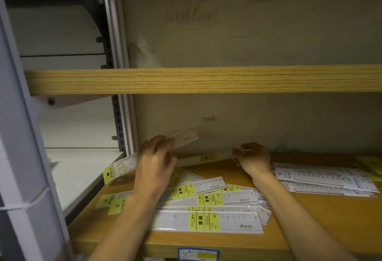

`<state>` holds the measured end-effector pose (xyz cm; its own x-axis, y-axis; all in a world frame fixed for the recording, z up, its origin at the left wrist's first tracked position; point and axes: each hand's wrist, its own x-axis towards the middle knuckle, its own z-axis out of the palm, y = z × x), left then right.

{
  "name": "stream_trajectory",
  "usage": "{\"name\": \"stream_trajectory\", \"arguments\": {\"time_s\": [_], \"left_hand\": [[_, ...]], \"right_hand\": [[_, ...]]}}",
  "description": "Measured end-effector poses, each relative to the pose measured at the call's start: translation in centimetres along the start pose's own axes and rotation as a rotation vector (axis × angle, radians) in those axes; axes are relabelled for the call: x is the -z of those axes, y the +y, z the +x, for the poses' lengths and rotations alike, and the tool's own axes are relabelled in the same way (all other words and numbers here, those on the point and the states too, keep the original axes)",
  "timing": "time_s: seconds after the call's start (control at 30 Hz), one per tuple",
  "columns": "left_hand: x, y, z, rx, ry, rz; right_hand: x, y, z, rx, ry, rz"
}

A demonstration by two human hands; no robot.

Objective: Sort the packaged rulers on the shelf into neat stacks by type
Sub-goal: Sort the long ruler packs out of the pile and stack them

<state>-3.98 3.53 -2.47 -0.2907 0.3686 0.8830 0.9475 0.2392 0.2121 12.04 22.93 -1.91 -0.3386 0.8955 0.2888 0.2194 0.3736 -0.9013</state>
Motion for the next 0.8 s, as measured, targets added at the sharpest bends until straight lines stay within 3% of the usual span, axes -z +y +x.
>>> {"name": "stream_trajectory", "arguments": {"time_s": [0.13, 0.33, 0.8], "left_hand": [[-0.1, -0.1, 0.1, 0.002, 0.038, 0.03], [-0.2, -0.3, 0.0, 0.006, 0.055, 0.048], [-0.3, 0.3, -0.1, -0.063, 0.045, -0.012]], "right_hand": [[0.2, 0.0, -0.3, 0.045, 0.0, -0.223], [0.1, 0.4, -0.1, 0.026, 0.019, -0.257], [-1.6, 0.8, -0.2, 0.131, -0.075, -0.627]]}}
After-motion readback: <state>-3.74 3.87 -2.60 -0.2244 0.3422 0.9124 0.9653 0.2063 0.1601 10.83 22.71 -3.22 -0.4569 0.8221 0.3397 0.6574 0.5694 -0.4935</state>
